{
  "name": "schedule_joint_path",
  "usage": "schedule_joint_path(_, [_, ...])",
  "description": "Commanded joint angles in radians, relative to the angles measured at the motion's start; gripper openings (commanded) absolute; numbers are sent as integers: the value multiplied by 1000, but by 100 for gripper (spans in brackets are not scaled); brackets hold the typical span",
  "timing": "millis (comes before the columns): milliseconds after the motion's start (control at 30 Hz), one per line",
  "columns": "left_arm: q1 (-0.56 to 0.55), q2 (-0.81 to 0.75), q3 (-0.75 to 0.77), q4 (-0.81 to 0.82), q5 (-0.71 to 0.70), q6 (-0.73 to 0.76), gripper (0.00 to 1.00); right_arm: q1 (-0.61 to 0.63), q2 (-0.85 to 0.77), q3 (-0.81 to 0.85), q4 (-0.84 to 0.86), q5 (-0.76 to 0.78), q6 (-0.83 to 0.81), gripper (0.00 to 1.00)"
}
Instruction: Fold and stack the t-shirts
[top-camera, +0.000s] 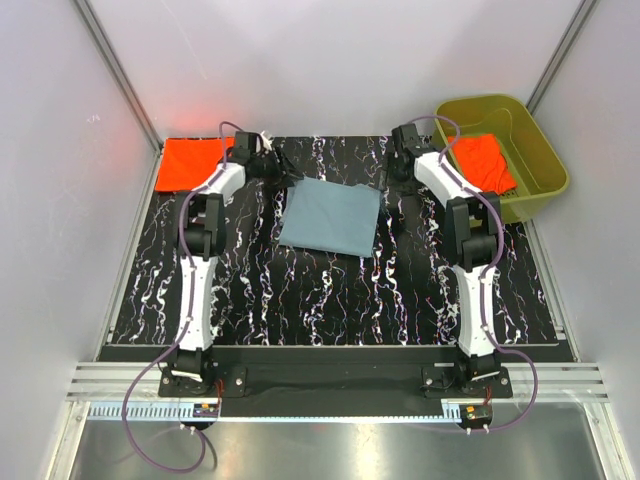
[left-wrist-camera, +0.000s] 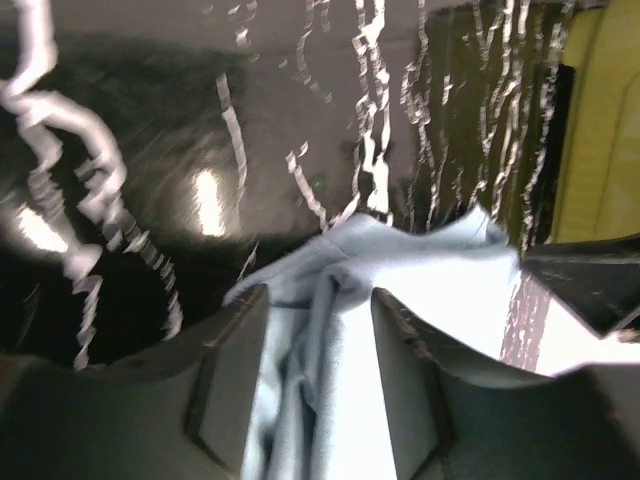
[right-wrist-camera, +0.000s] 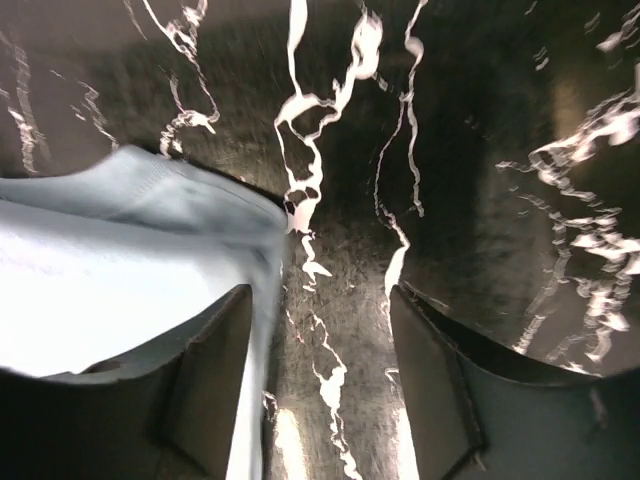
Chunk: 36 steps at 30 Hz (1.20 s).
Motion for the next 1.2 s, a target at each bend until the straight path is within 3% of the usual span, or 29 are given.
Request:
schedule_joint_path(0, [6,-180,-28,-107,-67,106,55,-3,-27,135,-76,63,-73,66])
schedule_joint_path(167, [9,-497,-290,-154,-200,211,75,12,-92,180,-202,-46,-7,75])
schedule_joint_path(333, [9,-633,-458,-177,-158,261,78,57,-208,-2,-184,-160,16,78])
schedule_joint_path(567, [8,-569,-536,-169,-75,330,77,74,-328,-252,-70,-357,70,78])
schedule_joint_path(733, [0,-486,-519,-118,-69,340,63,77,-313,-268,-33,-401,111,66])
schedule_joint_path(967, [-54,-437,-547,-43,-56,318,71,77,-241,-289,-9,-442,151,60])
schedule_joint_path(1167, [-109,-496,-687,-10,-81,260,65,77,-291,-398,3,-434,131,59])
